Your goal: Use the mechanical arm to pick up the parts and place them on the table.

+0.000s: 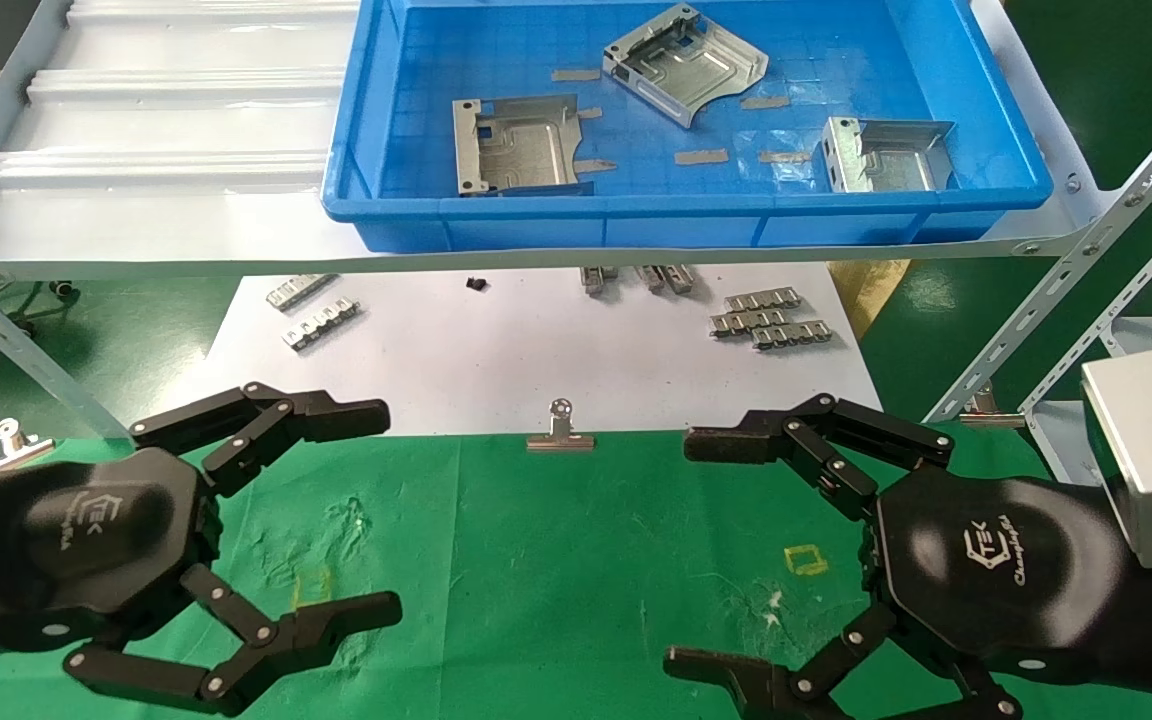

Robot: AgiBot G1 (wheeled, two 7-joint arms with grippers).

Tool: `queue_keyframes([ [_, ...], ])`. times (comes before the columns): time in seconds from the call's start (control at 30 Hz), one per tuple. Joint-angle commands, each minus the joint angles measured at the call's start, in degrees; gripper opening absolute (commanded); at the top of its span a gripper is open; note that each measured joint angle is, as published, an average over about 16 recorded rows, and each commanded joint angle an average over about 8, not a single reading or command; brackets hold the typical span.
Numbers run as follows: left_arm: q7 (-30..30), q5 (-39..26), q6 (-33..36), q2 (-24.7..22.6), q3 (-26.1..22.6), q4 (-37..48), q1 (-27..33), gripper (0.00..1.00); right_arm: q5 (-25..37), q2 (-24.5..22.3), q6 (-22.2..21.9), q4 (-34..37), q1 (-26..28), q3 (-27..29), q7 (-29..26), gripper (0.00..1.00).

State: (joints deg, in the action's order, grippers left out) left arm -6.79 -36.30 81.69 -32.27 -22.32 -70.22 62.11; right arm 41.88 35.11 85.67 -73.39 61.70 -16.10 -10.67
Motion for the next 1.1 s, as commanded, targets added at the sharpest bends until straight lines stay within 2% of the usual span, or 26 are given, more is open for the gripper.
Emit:
queue_keyframes([
  [0.03, 0.0, 0.0, 0.0, 0.0, 0.0, 0.0, 0.0, 1.0, 0.0, 0.0, 0.0, 0.0, 0.0, 0.0, 0.0, 1.0],
  [0.87, 0.0, 0.0, 0.0, 0.0, 0.0, 0.0, 0.0, 1.0, 0.0, 0.0, 0.0, 0.0, 0.0, 0.0, 0.0, 1.0],
  [0.9, 0.0, 0.0, 0.0, 0.0, 0.0, 0.0, 0.0, 0.96, 0.0, 0.0, 0.0, 0.0, 0.0, 0.0, 0.0, 1.0],
  [1.1, 0.0, 0.0, 0.0, 0.0, 0.0, 0.0, 0.0, 0.21, 0.0, 0.0, 0.0, 0.0, 0.0, 0.0, 0.0, 1.0],
])
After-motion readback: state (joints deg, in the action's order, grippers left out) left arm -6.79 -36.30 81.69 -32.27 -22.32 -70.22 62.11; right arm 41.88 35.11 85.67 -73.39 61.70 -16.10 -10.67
